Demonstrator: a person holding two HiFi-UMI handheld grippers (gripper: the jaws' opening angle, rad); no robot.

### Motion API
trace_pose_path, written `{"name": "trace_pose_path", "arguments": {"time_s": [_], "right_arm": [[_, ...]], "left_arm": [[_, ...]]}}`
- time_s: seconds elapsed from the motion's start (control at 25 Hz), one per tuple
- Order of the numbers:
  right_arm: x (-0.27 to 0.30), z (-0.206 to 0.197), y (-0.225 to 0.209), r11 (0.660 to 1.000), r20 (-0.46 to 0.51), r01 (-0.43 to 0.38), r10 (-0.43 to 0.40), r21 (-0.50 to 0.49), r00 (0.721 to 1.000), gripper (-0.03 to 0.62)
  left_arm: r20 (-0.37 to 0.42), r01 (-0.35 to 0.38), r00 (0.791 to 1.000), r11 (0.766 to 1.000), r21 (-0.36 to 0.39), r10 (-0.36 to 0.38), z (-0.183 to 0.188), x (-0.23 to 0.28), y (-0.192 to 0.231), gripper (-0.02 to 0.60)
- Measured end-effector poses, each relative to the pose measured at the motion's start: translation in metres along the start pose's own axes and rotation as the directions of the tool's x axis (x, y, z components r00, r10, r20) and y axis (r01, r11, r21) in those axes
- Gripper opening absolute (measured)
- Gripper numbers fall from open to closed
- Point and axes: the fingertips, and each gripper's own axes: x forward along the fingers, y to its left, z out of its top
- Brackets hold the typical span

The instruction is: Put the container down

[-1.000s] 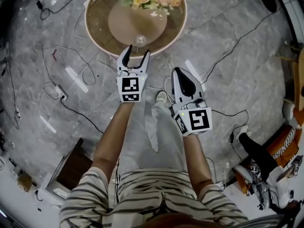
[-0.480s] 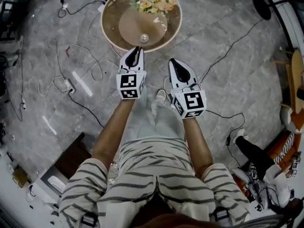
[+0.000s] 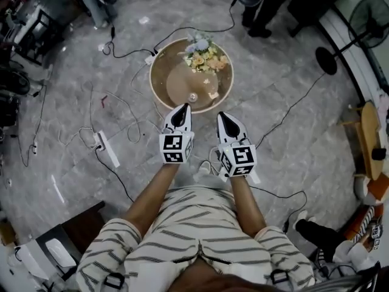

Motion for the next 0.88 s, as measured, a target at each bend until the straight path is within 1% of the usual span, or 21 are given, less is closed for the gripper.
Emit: {"name": "trace_pose_path", "arguments": {"time_s": [0.2, 0.48, 0.68, 0.88], "right_arm": [[-0.007, 0.025, 0.014, 0.999, 0.034, -0.023, 0.024, -0.033, 0.999, 0.008], [-0.022, 0.055, 0.017, 0.999, 0.075, -0.041, 0.040, 0.013, 0.996, 0.007], [-0.033, 0.066, 0.027, 0.998, 0.102, -0.056, 0.057, -0.011, 0.993, 0.006], [-0.037, 0.074, 0.039, 0.996, 0.126, -0.084, 0.083, 0.000, 0.988, 0.006]], "left_arm": [[0.032, -0.012, 0.999, 1.000, 0.010, 0.012, 0.031, -0.024, -0.002, -0.002], [0.109, -0.030, 0.994, 0.999, 0.043, 0.025, 0.068, -0.060, -0.007, -0.002], [0.149, -0.053, 0.988, 0.997, 0.057, 0.044, 0.080, -0.085, -0.005, -0.002], [0.152, -0.066, 0.987, 0.996, 0.056, 0.057, 0.078, -0.098, -0.003, -0.002]]}}
